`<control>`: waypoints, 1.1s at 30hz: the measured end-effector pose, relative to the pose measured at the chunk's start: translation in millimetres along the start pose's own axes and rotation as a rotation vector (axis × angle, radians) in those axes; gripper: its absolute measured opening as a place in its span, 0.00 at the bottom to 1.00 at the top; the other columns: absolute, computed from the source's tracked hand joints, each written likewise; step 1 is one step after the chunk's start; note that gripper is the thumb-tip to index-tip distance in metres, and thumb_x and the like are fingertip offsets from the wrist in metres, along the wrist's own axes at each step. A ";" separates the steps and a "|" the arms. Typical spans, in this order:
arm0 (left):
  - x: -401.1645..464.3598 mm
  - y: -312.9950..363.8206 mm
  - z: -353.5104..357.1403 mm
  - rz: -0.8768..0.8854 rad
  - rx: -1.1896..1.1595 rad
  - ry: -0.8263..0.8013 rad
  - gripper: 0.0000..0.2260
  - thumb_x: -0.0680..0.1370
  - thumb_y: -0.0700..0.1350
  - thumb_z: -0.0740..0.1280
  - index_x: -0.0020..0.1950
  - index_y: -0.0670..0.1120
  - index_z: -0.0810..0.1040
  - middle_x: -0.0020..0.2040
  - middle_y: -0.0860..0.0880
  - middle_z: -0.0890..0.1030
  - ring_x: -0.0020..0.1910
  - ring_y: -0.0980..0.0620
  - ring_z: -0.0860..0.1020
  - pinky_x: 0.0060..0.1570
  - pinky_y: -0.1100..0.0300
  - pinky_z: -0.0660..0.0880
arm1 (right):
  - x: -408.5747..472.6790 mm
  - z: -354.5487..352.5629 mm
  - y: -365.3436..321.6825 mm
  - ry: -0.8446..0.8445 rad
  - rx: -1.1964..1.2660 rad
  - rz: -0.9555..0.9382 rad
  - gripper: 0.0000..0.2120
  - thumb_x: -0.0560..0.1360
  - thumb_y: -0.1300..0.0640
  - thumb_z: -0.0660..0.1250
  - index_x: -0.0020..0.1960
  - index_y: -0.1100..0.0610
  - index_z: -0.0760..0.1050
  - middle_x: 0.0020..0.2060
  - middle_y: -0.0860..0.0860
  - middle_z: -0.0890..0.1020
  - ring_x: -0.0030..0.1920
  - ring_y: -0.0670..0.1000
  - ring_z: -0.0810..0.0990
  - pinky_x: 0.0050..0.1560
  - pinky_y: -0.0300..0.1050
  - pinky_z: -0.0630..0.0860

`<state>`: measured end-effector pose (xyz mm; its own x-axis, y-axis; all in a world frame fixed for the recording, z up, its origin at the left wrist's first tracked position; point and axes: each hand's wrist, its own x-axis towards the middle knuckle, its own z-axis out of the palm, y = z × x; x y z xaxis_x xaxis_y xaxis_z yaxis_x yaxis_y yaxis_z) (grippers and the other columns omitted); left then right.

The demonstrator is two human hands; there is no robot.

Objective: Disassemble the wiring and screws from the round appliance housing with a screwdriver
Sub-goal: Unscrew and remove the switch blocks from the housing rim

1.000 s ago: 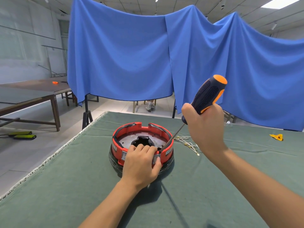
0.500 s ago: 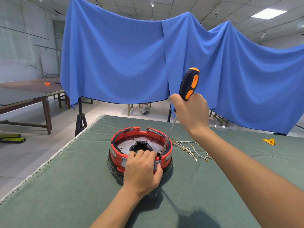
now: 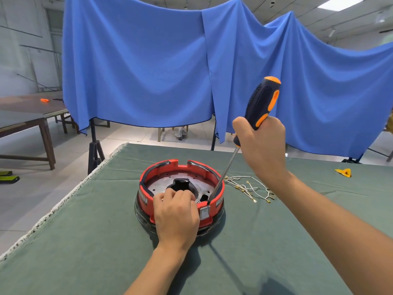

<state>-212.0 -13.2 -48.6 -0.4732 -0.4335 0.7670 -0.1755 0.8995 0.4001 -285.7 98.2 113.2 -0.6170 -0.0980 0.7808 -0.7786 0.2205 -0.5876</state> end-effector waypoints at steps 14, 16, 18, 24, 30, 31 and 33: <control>1.3 4.2 0.5 -0.011 0.081 -0.015 0.14 0.73 0.44 0.54 0.31 0.46 0.76 0.29 0.52 0.77 0.30 0.50 0.73 0.37 0.50 0.72 | -15.9 -13.4 11.8 -0.017 0.202 0.025 0.14 0.64 0.54 0.61 0.26 0.62 0.67 0.20 0.48 0.74 0.24 0.48 0.71 0.28 0.46 0.71; 2.2 3.4 1.7 -0.005 0.074 -0.006 0.15 0.74 0.45 0.54 0.32 0.46 0.76 0.29 0.52 0.77 0.30 0.50 0.74 0.37 0.51 0.72 | -16.6 -14.4 13.7 -0.014 0.217 0.028 0.14 0.65 0.54 0.61 0.28 0.64 0.68 0.20 0.49 0.75 0.25 0.47 0.71 0.26 0.46 0.70; 0.9 3.6 0.8 -0.002 0.073 0.014 0.15 0.74 0.45 0.54 0.31 0.47 0.76 0.29 0.52 0.77 0.30 0.51 0.73 0.37 0.52 0.71 | -16.1 -13.6 15.8 -0.015 0.212 0.026 0.15 0.65 0.54 0.61 0.29 0.67 0.69 0.20 0.47 0.75 0.24 0.46 0.71 0.25 0.45 0.70; 1.6 3.1 1.4 0.000 0.083 0.010 0.14 0.73 0.44 0.55 0.32 0.47 0.76 0.29 0.52 0.77 0.30 0.51 0.74 0.37 0.51 0.72 | -15.4 -11.2 16.3 -0.007 0.232 0.047 0.15 0.65 0.53 0.61 0.30 0.66 0.70 0.21 0.47 0.75 0.25 0.47 0.74 0.27 0.43 0.72; 1.0 1.8 3.0 0.005 0.085 0.014 0.15 0.74 0.45 0.55 0.32 0.47 0.76 0.29 0.52 0.77 0.31 0.50 0.74 0.37 0.51 0.72 | -17.9 -11.2 15.2 -0.005 0.248 0.074 0.12 0.66 0.54 0.62 0.29 0.62 0.69 0.21 0.47 0.75 0.25 0.48 0.72 0.31 0.53 0.77; 0.9 2.0 2.8 0.007 0.086 0.019 0.15 0.74 0.45 0.55 0.31 0.47 0.76 0.29 0.52 0.77 0.30 0.50 0.74 0.37 0.52 0.72 | -17.9 -11.1 15.4 -0.004 0.243 0.074 0.12 0.66 0.54 0.62 0.29 0.62 0.70 0.21 0.47 0.75 0.25 0.48 0.73 0.31 0.52 0.77; 1.2 2.2 2.8 0.009 0.086 0.021 0.15 0.73 0.45 0.55 0.31 0.47 0.76 0.29 0.52 0.77 0.30 0.50 0.73 0.37 0.52 0.72 | -17.9 -10.7 15.4 -0.005 0.231 0.070 0.13 0.66 0.54 0.61 0.29 0.63 0.70 0.21 0.47 0.76 0.26 0.49 0.74 0.32 0.51 0.76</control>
<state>-215.3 -11.5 -48.2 -0.4567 -0.4251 0.7815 -0.2454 0.9045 0.3487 -285.4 113.7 92.4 -0.6709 -0.0951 0.7355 -0.7388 -0.0008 -0.6740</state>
